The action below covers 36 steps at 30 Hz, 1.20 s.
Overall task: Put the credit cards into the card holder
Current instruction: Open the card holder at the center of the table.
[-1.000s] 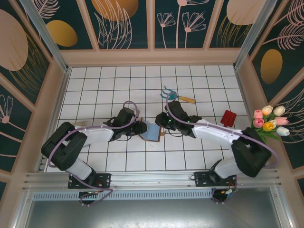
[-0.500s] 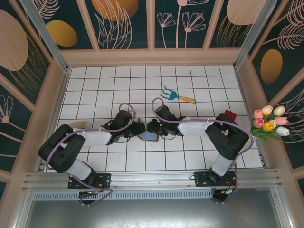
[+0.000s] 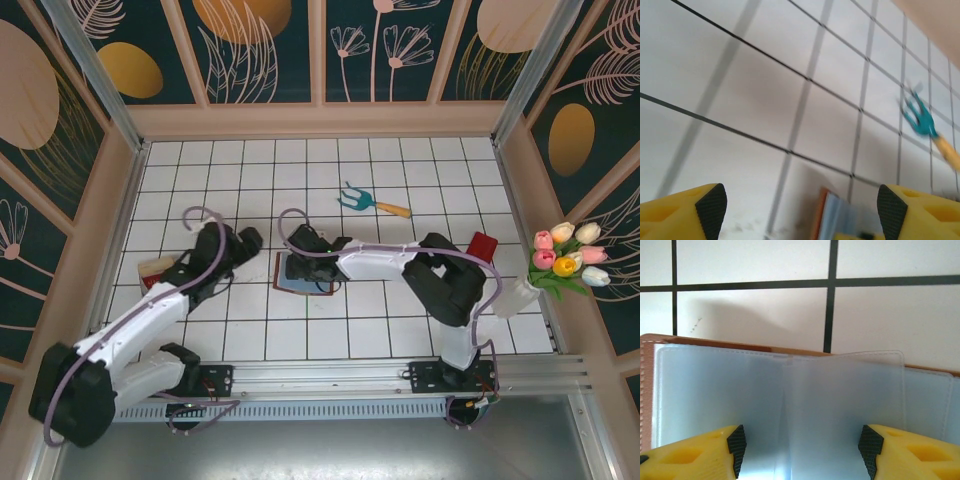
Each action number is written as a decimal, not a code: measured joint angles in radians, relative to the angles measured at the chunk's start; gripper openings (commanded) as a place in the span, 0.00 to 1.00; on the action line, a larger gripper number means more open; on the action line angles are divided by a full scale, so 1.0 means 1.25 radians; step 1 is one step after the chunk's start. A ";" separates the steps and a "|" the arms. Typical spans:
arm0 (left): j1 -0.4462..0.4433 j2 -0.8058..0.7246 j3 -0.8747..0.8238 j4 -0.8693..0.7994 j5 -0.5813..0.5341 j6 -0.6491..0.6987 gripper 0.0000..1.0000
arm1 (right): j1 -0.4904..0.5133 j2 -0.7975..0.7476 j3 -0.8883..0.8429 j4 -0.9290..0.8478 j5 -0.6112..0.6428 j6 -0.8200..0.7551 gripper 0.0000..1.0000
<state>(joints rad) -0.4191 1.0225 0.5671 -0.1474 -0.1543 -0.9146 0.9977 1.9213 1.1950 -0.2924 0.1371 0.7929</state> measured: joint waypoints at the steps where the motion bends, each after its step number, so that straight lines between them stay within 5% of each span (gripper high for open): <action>1: 0.030 -0.021 0.000 -0.020 -0.014 0.002 0.88 | 0.009 0.013 0.020 -0.023 0.023 -0.001 0.69; 12: 0.262 -0.069 0.035 -0.169 -0.091 0.078 0.98 | 0.085 0.126 0.178 -0.223 0.237 0.020 0.88; 18: 0.331 -0.069 0.067 -0.188 -0.117 0.117 0.99 | 0.074 0.104 0.161 -0.219 0.220 0.020 0.93; 30: 0.638 -0.006 0.097 -0.197 -0.009 0.194 0.99 | 0.033 -0.094 0.102 -0.190 0.163 -0.048 0.99; 36: 0.688 0.007 0.123 -0.206 -0.012 0.229 0.99 | -0.005 -0.194 0.026 -0.114 0.108 -0.083 0.99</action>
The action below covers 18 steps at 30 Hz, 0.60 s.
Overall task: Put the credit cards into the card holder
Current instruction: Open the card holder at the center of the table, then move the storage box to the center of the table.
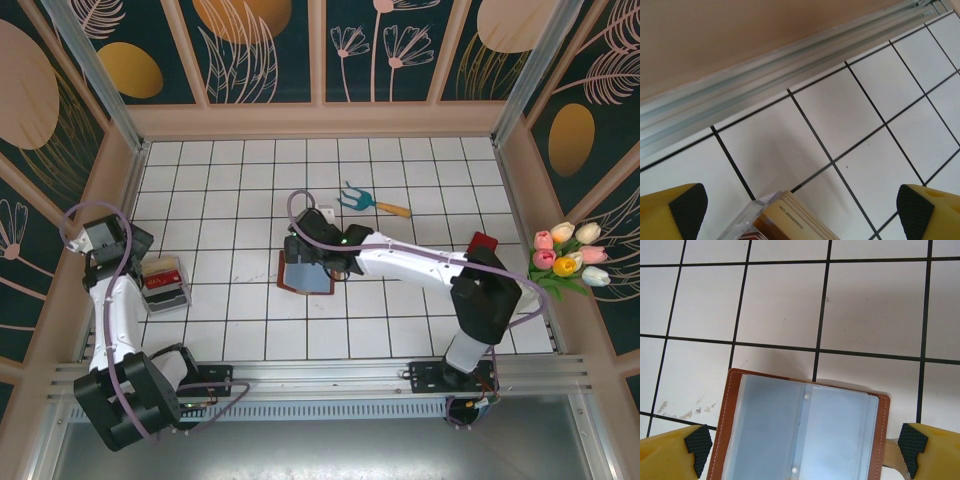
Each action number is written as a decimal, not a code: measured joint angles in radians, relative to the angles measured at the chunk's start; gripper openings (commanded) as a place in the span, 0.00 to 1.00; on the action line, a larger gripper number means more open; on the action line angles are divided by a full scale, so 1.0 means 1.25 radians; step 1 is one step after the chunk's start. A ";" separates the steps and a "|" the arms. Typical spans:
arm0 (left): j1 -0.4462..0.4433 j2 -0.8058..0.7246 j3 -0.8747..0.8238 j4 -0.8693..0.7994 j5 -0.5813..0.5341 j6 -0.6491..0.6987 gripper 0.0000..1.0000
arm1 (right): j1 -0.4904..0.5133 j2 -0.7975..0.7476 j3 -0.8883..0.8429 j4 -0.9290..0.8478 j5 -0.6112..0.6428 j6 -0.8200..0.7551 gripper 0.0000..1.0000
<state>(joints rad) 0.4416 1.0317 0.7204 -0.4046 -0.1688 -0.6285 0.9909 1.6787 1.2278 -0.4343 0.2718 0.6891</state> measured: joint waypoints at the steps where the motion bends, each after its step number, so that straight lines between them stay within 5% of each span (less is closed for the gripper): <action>1: 0.008 0.003 0.004 0.001 -0.002 0.004 0.99 | -0.005 -0.006 -0.010 0.008 -0.009 -0.003 0.99; 18: 0.034 -0.006 -0.179 0.068 0.112 -0.077 0.99 | -0.059 -0.035 -0.070 0.086 -0.132 -0.023 0.99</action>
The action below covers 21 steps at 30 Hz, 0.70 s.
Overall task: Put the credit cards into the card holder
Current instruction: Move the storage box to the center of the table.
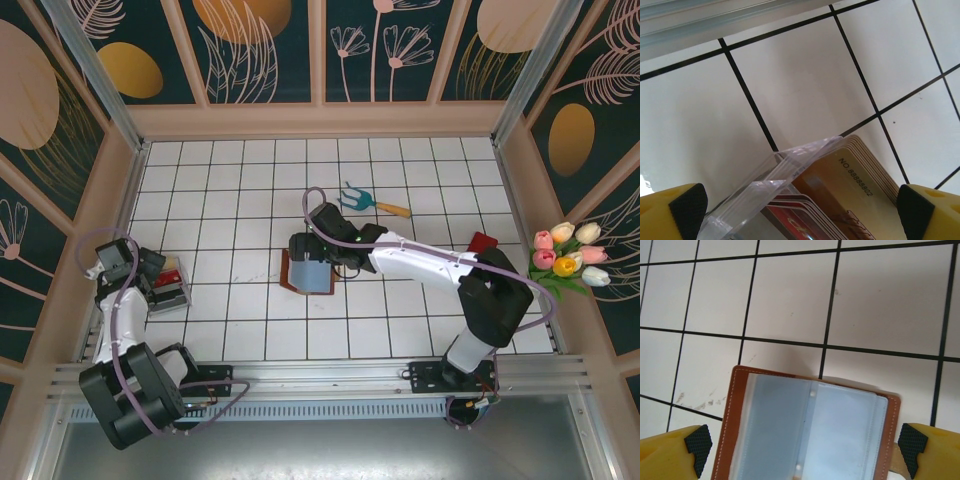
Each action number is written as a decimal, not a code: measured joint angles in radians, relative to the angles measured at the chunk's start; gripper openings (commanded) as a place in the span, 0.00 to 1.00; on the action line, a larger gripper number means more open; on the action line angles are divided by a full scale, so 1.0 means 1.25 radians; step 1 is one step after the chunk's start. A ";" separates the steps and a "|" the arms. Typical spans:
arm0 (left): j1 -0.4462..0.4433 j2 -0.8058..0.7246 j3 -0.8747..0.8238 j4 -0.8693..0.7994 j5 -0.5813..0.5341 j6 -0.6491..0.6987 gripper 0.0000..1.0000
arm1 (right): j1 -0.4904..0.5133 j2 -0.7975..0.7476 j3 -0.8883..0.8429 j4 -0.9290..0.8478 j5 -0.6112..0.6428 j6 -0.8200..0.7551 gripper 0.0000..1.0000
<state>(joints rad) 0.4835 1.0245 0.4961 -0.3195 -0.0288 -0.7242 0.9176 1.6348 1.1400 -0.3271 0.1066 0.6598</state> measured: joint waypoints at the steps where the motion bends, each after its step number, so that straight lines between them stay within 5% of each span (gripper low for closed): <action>1: 0.000 -0.004 -0.007 0.006 0.012 -0.002 0.99 | 0.000 0.000 -0.001 0.003 -0.004 0.000 0.99; 14: 0.006 -0.010 -0.106 0.210 0.388 -0.045 0.97 | 0.000 0.033 -0.002 0.032 -0.057 0.000 0.98; 21: -0.039 -0.014 -0.129 0.239 0.474 -0.079 0.99 | -0.002 0.055 -0.002 0.052 -0.091 0.000 0.98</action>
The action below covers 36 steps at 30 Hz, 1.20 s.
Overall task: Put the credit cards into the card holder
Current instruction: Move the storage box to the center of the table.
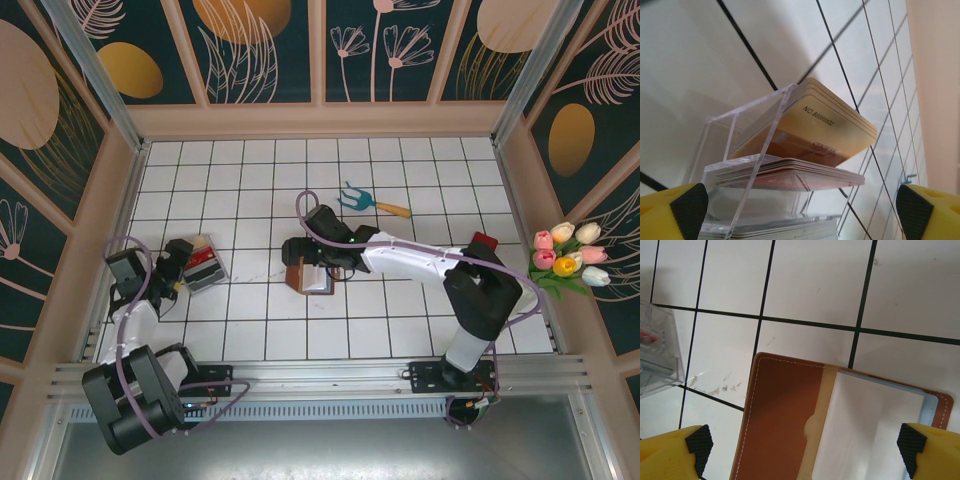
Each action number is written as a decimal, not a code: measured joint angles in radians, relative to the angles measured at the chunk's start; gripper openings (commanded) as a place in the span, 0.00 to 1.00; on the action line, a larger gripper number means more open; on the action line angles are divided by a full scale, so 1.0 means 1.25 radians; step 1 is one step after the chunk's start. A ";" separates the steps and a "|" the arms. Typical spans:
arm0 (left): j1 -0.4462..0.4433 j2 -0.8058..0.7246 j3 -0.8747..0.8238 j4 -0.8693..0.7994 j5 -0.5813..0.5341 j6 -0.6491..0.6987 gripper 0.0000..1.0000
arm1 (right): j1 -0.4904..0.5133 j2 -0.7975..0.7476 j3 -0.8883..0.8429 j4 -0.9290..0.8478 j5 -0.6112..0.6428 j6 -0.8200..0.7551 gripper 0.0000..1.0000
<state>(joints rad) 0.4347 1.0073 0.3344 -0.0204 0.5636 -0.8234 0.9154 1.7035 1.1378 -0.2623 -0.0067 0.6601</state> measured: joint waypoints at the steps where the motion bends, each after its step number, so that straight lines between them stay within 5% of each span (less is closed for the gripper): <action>1: -0.015 0.006 0.000 0.011 0.007 -0.002 0.98 | -0.002 0.002 0.000 0.002 -0.005 0.000 0.98; 18: -0.298 0.328 0.136 0.210 0.027 -0.025 0.98 | -0.143 0.004 -0.053 0.052 -0.073 -0.003 0.90; 29: -0.478 0.607 0.435 0.169 0.031 0.090 0.92 | -0.205 -0.050 -0.138 0.070 -0.078 -0.003 0.89; 36: -0.528 0.711 0.562 0.114 0.046 0.175 0.92 | -0.291 -0.068 -0.166 0.125 -0.143 -0.012 0.75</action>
<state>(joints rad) -0.2256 1.8957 1.0374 0.1219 0.6209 -0.6052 0.5514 1.6188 0.9298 -0.1055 -0.1860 0.6456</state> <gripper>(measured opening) 0.919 0.783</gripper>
